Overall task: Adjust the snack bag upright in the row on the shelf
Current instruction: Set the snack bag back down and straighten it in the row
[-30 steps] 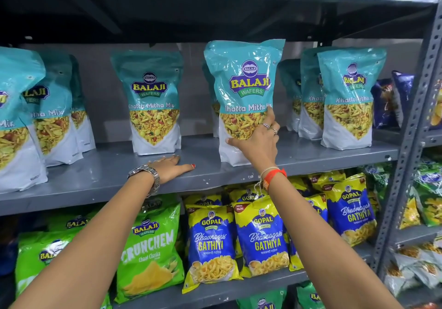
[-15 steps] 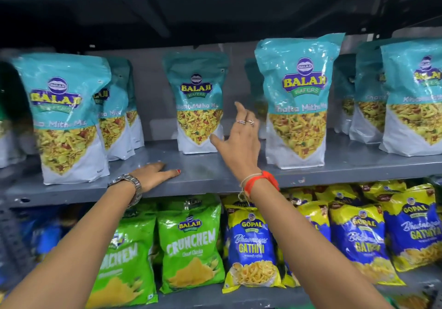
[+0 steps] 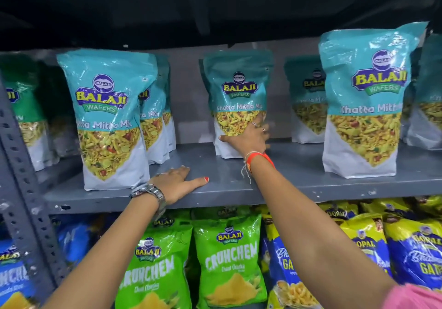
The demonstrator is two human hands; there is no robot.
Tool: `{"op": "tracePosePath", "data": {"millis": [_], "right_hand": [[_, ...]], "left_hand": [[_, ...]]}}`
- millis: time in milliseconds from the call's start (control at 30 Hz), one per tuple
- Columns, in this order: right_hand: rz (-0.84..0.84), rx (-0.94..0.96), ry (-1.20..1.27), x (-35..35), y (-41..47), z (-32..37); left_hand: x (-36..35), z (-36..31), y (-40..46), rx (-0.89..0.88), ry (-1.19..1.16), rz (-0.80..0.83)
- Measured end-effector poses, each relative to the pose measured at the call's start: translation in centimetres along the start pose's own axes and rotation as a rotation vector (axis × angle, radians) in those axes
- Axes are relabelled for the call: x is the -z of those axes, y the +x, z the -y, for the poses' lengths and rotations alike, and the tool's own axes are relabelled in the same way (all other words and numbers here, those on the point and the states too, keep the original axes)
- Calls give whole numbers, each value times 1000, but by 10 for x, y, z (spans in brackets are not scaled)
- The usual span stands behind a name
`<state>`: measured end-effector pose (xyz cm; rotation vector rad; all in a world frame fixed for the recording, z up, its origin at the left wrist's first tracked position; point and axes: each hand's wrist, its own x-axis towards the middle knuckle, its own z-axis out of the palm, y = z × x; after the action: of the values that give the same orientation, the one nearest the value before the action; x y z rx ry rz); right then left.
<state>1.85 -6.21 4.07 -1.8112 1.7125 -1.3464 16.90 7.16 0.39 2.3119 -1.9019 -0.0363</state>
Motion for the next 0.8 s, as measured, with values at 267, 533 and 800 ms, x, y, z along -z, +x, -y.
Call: {"op": "tracePosePath", "data": {"millis": [267,533,800], "right_hand": [[-50,-23,-3,-12,6,4],[-60,-1,37,-2,-9,5],[-69,-3,60,27,-49,1]], "left_hand": [[-2,1,1,-7,34,-31],[-2,3,0,-13,44,-22],[-1,5,3,-1,6,-14]]}}
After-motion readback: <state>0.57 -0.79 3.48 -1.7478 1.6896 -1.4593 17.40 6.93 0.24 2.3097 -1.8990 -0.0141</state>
